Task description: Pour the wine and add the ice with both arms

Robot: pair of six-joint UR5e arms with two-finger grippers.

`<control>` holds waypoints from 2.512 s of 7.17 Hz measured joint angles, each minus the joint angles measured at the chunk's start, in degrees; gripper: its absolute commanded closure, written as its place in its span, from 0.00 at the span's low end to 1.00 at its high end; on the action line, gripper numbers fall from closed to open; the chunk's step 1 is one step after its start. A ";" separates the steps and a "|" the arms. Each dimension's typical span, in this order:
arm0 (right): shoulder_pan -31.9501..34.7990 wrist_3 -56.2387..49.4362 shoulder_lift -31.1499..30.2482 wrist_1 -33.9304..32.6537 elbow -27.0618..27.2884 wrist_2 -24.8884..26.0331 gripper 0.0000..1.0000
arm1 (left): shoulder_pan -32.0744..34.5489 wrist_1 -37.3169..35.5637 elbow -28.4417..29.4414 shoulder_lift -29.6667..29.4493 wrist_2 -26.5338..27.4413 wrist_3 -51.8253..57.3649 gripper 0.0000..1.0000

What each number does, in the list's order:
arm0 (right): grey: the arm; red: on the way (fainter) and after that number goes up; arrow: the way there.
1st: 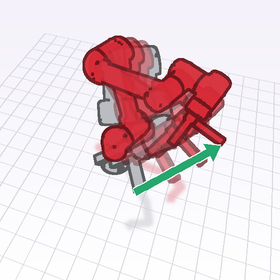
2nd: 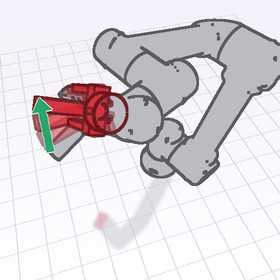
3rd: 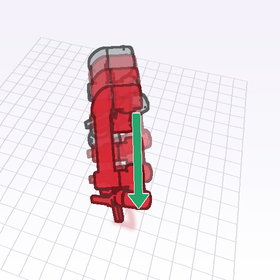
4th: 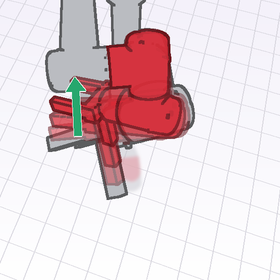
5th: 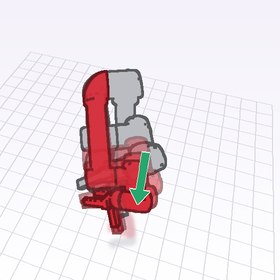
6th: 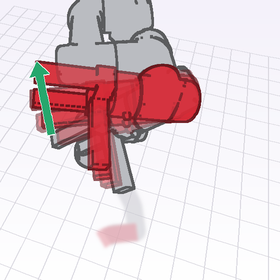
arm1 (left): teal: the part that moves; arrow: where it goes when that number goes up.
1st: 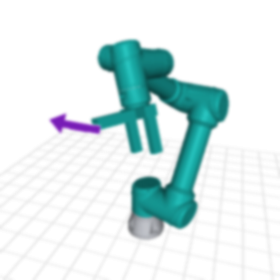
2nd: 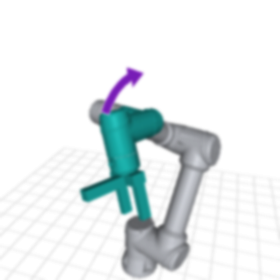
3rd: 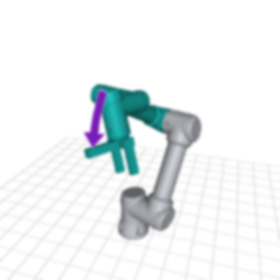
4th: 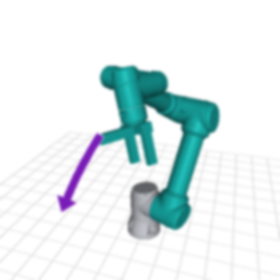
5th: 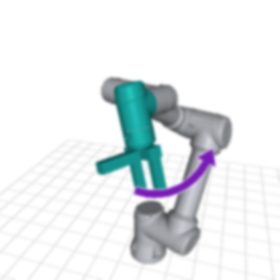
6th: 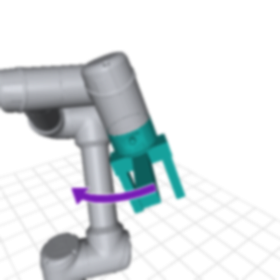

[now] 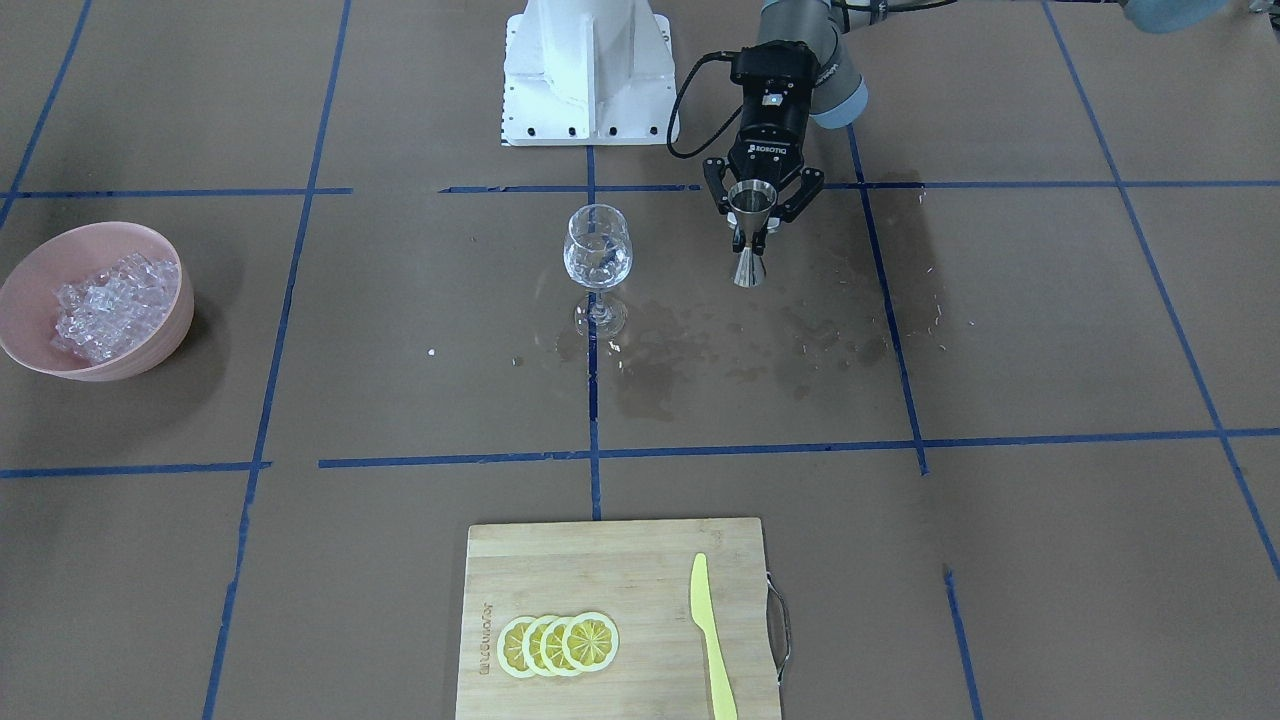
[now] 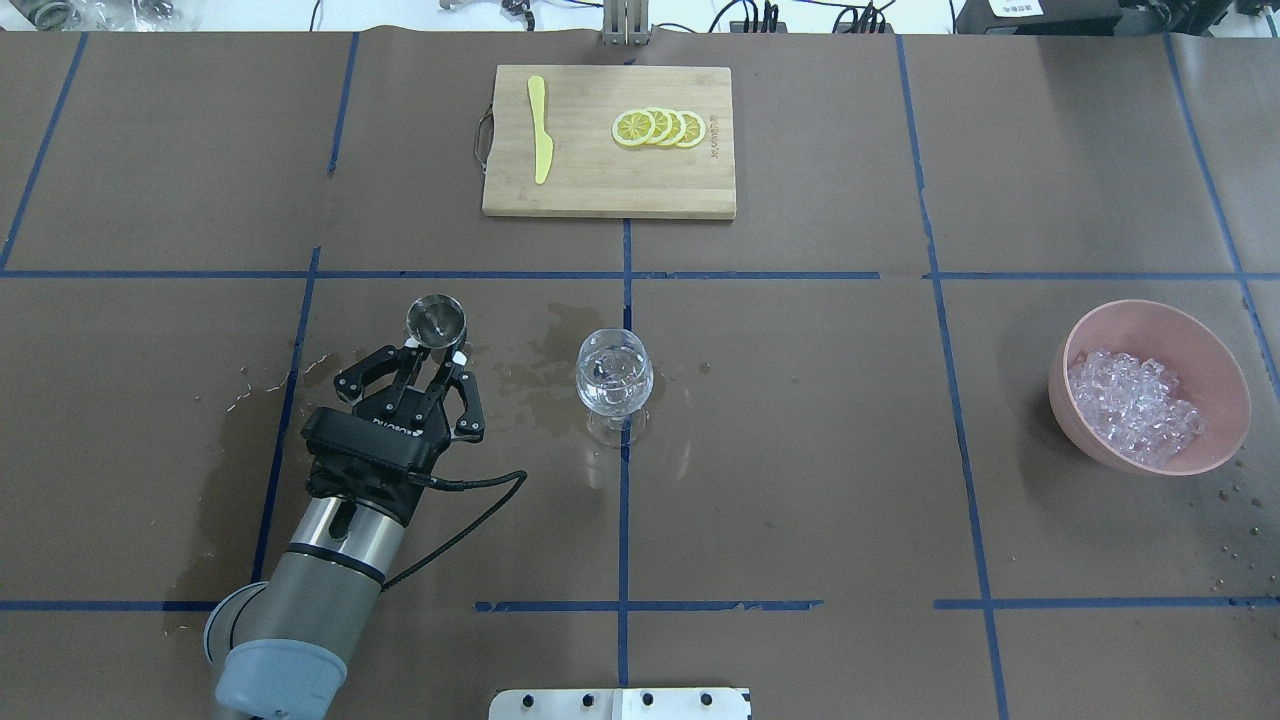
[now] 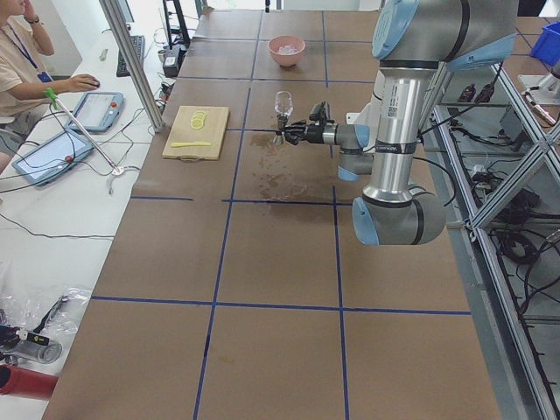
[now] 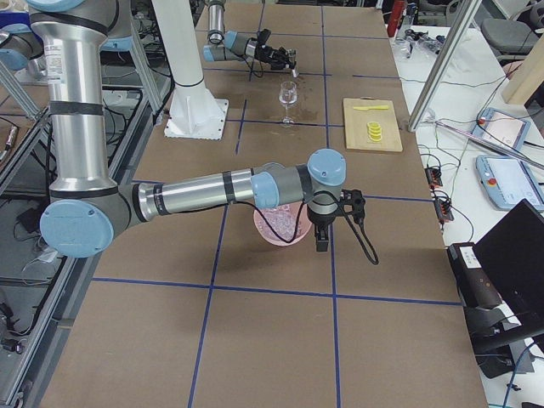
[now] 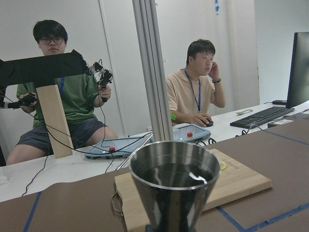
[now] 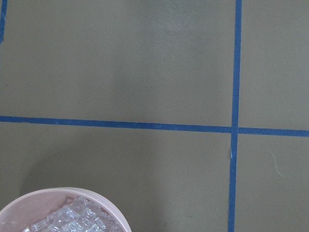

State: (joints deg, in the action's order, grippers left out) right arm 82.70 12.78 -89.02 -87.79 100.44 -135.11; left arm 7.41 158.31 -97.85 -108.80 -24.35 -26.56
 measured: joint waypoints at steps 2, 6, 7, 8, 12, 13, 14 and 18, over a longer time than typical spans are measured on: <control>0.00 -0.01 -0.08 -0.01 -0.16 -0.02 0.00 | 1.15 -4.70 -2.34 -1.05 0.01 3.56 1.00; 0.00 0.05 -0.09 -0.05 -0.63 0.08 0.00 | 1.91 -13.48 -3.32 -5.60 -0.14 10.60 1.00; -0.02 0.05 -0.05 -0.08 -0.77 0.10 0.00 | 1.95 -14.54 -3.67 -5.92 -0.25 13.81 1.00; -0.03 0.08 -0.02 -0.09 -0.92 0.11 0.00 | 1.97 -16.35 -4.41 -6.02 -1.01 16.52 1.00; -0.06 0.14 0.07 -0.12 -1.60 0.05 0.00 | 1.38 -27.14 -10.03 -6.15 -7.95 18.53 1.00; -0.07 0.12 0.07 -0.16 -1.74 0.03 0.00 | 1.23 -28.75 -10.18 -6.19 -8.99 18.50 1.00; -0.08 0.08 0.07 -0.18 -1.82 -0.23 0.00 | 1.10 -30.03 -10.18 -6.22 -9.50 18.48 1.00; -0.06 0.05 0.07 -0.27 -2.23 -1.57 0.00 | 0.84 -39.45 -10.23 -8.82 -10.36 18.79 1.00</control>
State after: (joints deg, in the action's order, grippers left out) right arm 82.65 12.83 -88.95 -88.06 98.21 -136.68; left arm 8.25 118.85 -108.08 -117.63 -34.72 -7.77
